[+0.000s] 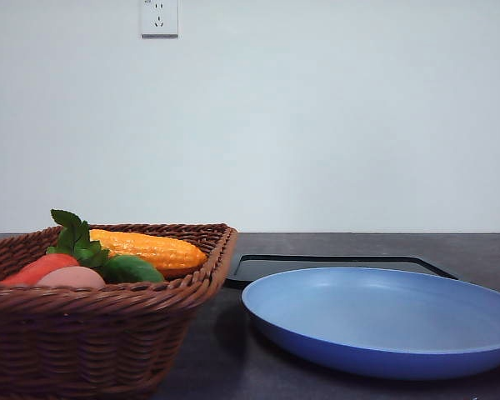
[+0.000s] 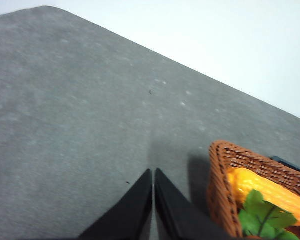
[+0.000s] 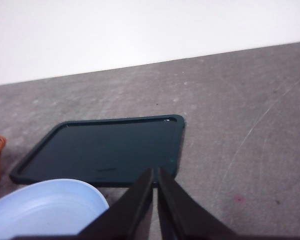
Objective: Transfer egg from basket to plate and serve
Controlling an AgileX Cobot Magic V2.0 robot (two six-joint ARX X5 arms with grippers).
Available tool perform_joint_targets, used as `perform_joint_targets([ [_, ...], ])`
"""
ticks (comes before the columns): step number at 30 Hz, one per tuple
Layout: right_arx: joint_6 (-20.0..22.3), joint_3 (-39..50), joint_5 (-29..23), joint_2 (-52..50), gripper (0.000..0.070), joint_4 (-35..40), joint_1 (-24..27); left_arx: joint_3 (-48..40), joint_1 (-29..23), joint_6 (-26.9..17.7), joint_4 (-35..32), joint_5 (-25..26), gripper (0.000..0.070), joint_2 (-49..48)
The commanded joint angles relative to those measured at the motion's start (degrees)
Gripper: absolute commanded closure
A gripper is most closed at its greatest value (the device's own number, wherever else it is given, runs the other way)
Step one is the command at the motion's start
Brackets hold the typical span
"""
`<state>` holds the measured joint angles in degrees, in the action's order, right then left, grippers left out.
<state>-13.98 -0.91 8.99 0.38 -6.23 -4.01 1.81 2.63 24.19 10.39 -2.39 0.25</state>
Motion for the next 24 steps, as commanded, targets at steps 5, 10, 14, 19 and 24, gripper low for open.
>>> perform_joint_targets([
  [5, -6.40, -3.51, 0.00, 0.40, 0.0700, -2.41, 0.09, 3.59, -0.04, 1.28, 5.70, 2.21, 0.0700, 1.26],
  [10, -9.22, -9.08, 0.00, 4.27, 0.0700, -8.20, 0.09, 9.55, -0.04, 1.48, 9.51, 4.32, 0.0700, 6.12],
  [14, -9.11, -14.05, 0.00, 9.15, 0.0700, -12.27, 0.09, 13.98, -0.04, 1.39, 9.55, 7.41, 0.0700, 11.85],
  [19, -8.92, -19.61, 1.76, 16.46, 0.0700, -14.60, 0.09, 19.25, -0.02, 0.45, 9.60, 12.15, 0.0700, 20.36],
  [24, -6.47, -25.23, 6.72, 24.66, 0.0700, -18.21, 0.09, 23.70, 0.02, -1.70, 9.81, 18.93, 0.0700, 28.85],
])
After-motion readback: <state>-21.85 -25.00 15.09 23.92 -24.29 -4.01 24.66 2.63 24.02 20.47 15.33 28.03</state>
